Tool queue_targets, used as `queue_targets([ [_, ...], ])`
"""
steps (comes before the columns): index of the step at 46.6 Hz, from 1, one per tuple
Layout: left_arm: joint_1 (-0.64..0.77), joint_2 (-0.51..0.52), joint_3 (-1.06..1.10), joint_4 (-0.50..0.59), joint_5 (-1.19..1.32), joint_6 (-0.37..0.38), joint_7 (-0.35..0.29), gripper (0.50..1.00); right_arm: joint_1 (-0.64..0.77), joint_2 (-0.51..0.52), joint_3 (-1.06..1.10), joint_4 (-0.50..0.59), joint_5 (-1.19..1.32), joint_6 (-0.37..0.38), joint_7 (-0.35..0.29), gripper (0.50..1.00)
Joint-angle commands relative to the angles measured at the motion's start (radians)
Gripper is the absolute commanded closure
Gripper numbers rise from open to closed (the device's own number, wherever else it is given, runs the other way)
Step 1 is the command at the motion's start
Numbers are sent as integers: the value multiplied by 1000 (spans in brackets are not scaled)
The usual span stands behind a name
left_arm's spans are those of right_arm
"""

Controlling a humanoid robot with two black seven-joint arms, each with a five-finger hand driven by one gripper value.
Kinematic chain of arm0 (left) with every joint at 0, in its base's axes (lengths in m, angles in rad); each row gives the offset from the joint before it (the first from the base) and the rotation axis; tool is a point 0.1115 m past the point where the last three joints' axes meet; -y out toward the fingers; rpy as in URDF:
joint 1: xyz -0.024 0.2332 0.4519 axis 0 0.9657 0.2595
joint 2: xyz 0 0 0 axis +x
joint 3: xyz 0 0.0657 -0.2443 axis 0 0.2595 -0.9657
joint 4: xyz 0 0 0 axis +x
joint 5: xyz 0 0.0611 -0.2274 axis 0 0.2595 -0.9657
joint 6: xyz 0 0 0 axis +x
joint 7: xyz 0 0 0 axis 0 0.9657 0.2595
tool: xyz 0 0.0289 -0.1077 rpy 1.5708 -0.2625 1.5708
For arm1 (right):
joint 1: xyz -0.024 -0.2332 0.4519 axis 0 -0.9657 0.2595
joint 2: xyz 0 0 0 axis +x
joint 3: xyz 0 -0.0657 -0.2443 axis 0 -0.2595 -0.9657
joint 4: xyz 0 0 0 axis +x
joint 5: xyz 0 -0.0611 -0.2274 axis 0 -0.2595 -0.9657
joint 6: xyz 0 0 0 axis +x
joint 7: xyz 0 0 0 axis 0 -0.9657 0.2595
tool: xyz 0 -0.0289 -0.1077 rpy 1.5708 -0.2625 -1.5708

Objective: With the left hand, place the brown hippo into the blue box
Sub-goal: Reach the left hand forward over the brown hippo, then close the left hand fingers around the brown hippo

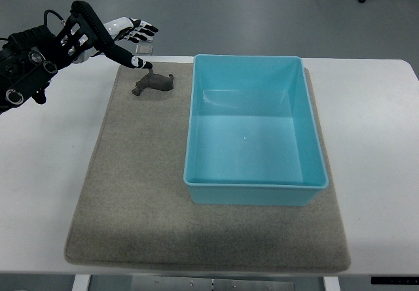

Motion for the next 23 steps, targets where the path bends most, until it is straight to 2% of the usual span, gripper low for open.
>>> queue_targets([
  [1,3,-3,0,0,33,0,-12,647,0,0,0,0,0,0,0,564],
  [9,1,-7,61,0,68,0,-40,651,0,0,0,0,0,0,0,564],
  [16,0,-13,95,0,84,10,-72,684,0,0,0,0,0,0,0,564],
  [23,0,-18,156,1,87,80,-74,697,0,0,0,0,0,0,0,564],
])
